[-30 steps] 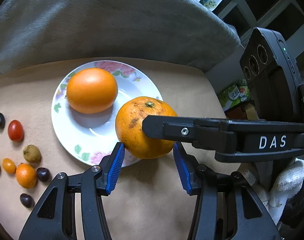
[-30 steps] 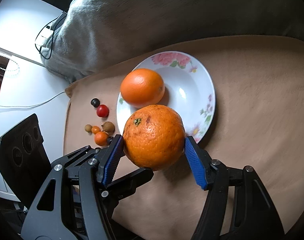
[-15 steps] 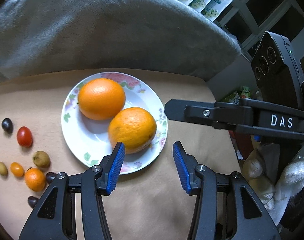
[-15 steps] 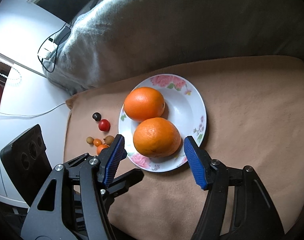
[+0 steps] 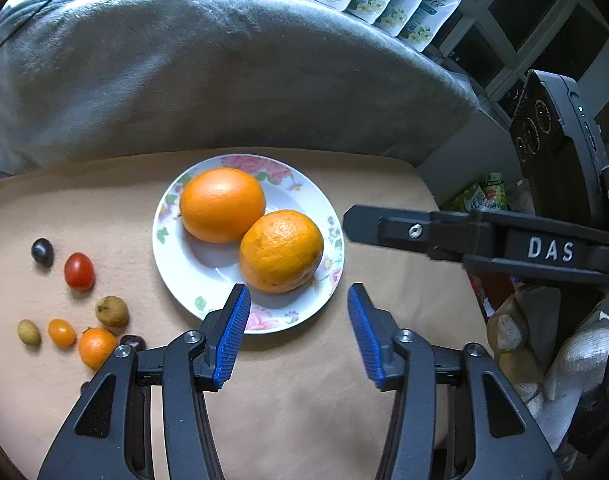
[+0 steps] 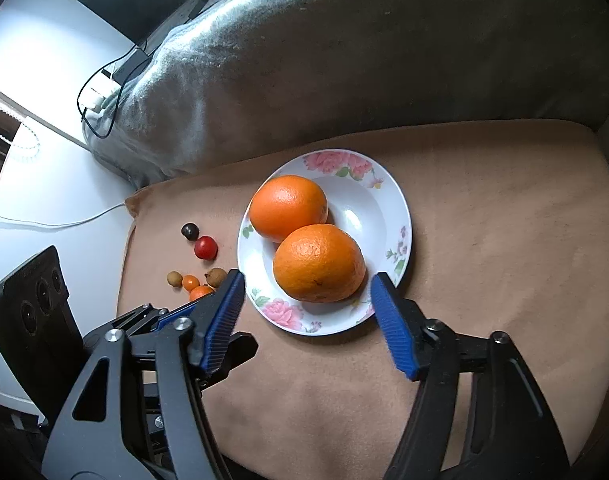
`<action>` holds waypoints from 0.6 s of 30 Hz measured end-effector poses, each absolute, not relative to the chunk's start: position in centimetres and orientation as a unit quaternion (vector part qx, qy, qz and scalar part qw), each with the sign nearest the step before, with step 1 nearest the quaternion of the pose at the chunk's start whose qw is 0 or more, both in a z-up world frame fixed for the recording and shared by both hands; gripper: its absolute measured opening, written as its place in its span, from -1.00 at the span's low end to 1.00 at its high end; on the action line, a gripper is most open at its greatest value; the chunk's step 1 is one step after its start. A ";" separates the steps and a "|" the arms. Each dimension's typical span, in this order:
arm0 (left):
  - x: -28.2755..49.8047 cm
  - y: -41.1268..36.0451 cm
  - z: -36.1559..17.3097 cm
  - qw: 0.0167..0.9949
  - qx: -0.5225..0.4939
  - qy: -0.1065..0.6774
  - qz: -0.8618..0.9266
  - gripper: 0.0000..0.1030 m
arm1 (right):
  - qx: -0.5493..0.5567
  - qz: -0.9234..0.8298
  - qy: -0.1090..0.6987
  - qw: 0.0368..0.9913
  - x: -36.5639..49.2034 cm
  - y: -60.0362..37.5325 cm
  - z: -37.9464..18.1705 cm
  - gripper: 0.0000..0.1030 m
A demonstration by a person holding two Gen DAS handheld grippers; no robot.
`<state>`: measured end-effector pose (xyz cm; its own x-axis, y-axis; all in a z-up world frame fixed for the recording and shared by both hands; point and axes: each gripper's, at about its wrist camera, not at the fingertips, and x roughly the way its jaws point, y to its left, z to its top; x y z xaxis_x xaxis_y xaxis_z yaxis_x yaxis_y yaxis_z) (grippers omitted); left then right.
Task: Organize fruits
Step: 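Withdraw the right tool and move toward the small fruits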
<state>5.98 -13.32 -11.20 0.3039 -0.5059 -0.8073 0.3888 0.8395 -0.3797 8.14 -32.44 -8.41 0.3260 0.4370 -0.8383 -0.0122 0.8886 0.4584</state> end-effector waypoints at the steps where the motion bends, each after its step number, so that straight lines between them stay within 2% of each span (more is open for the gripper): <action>1: 5.9 -13.3 -11.2 0.806 -0.055 0.521 -0.276 -0.01 | 0.189 0.139 0.561 0.794 8.0 -32.4 -8.3 0.46; 7: 5.5 -12.4 -11.3 0.809 -0.055 0.520 -0.268 0.08 | 0.194 0.124 0.555 0.799 7.6 -32.4 -8.4 0.63; 18: 4.5 -8.8 -12.4 0.810 -0.050 0.536 -0.233 0.08 | 0.147 0.129 0.526 0.828 6.5 -30.1 -7.4 0.66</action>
